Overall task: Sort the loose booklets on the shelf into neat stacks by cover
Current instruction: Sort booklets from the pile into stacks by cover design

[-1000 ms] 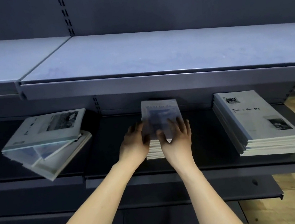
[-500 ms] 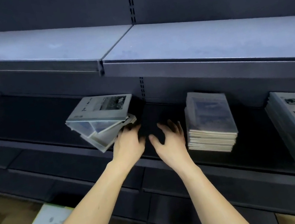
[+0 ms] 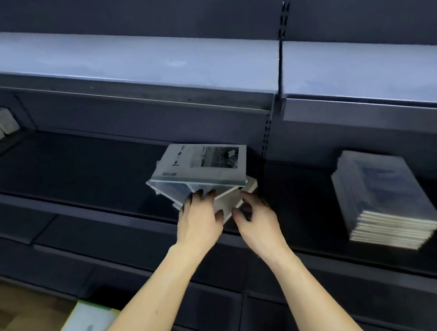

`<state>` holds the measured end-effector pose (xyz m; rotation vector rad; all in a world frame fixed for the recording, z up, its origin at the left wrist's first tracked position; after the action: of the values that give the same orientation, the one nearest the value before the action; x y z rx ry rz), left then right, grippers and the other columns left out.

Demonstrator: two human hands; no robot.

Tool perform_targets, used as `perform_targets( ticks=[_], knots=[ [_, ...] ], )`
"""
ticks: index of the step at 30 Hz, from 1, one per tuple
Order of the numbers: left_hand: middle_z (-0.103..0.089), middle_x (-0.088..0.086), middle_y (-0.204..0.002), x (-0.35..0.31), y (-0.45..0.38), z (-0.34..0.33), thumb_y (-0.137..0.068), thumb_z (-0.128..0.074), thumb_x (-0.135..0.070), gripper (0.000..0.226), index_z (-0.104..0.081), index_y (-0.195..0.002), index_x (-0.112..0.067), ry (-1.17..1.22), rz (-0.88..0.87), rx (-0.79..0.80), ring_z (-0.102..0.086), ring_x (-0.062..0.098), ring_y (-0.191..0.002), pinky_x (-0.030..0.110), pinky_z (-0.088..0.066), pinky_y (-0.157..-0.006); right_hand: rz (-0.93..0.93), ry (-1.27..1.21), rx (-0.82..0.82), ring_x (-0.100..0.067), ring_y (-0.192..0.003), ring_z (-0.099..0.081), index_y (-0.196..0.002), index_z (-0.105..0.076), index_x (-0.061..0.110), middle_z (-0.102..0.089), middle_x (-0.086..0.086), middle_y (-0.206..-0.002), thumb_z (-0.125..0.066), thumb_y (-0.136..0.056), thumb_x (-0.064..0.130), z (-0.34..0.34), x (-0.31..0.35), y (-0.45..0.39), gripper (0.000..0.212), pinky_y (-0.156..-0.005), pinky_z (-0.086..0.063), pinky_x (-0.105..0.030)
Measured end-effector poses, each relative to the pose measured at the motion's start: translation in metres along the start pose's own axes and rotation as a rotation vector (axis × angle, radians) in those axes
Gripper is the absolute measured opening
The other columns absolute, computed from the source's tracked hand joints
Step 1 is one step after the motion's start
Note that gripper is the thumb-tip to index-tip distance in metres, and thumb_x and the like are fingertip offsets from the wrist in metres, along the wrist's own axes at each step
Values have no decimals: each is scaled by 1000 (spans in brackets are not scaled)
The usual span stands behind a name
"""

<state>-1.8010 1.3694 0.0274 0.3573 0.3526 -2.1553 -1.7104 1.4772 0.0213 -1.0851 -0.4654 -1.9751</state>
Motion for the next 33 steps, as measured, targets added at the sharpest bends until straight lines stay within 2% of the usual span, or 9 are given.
perform_targets(
  ticks=[3,9,13,17,20,24,27,30,33],
  knots=[
    [-52,8,-135,20,-10,2,-89,-56,-29,51,-48,-139,-24,19,-24,5,-45,29,-128,41,-45,-98,-49,13,-40,-17,-100,-60,-139,-51,18,-52,-5,-132,-60,-95,21,-17,4,-10,45,-77,-40,-17],
    [-44,5,-142,52,-31,-1,-93,-53,-28,52,-41,-144,-26,14,-68,64,-36,30,-134,45,-44,-101,-79,26,-93,-22,-127,-49,-145,-45,18,-43,-6,-146,-61,-95,18,-50,11,-28,53,-97,-40,-22],
    [-40,5,-145,68,-47,-8,-94,-53,-33,52,-39,-144,-25,5,-42,121,-33,31,-137,46,-40,-107,-94,155,-37,-23,-151,-12,-151,-37,23,-16,-3,-163,-58,-97,22,-55,8,-49,57,-121,-23,-35],
    [-35,9,-150,80,-61,-12,-98,-48,-37,56,-31,-148,-19,-19,12,107,-32,32,-139,45,-37,-110,-72,281,23,-23,-153,7,-153,-32,29,-3,1,-166,-51,-101,35,-55,-6,-83,56,-125,-6,-40],
    [-37,11,-150,88,-66,-16,-99,-42,-42,55,-34,-147,-16,-46,29,101,-35,32,-137,42,-36,-109,30,406,30,-22,-153,1,-152,-35,27,-11,0,-165,-46,-102,39,-64,-19,-97,53,-124,-12,-48],
    [-37,6,-150,103,-74,-19,-97,-46,-45,56,-36,-146,-19,-12,61,97,-34,28,-139,41,-34,-113,6,603,-133,-21,-148,-23,-151,-37,31,-29,2,-160,-39,-103,41,-76,-26,-85,50,-117,-22,-40],
    [-41,2,-147,105,-80,-21,-98,-45,-38,47,-43,-142,-22,34,59,79,-36,25,-136,39,-34,-112,7,747,-243,-28,-116,-55,-133,-59,27,-58,-1,-134,-51,-96,42,-80,-15,-64,41,-93,-45,-43],
    [-43,1,-144,104,-82,-23,-100,-38,-39,44,-45,-140,-22,62,62,62,-39,24,-134,39,-35,-111,108,673,-346,-26,-92,-66,-106,-71,24,-71,-1,-104,-63,-91,42,-77,-9,-53,25,-81,-49,-41],
    [-46,3,-142,104,-82,-22,-101,-35,-37,44,-44,-142,-22,79,73,49,-42,25,-131,40,-37,-109,-5,538,-288,-31,-124,-53,-133,-58,22,-57,-9,-134,-66,-89,45,-62,-12,-64,50,-100,-42,-48]
  ],
)
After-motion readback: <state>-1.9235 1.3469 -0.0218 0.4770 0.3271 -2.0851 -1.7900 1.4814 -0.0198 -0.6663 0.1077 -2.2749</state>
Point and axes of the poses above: each hand's wrist, its own y-axis away from the middle knuckle, its own z-axis out of the back of the hand, x = y × z, the point moved 3 cm from there along -y, towards the middle knuckle
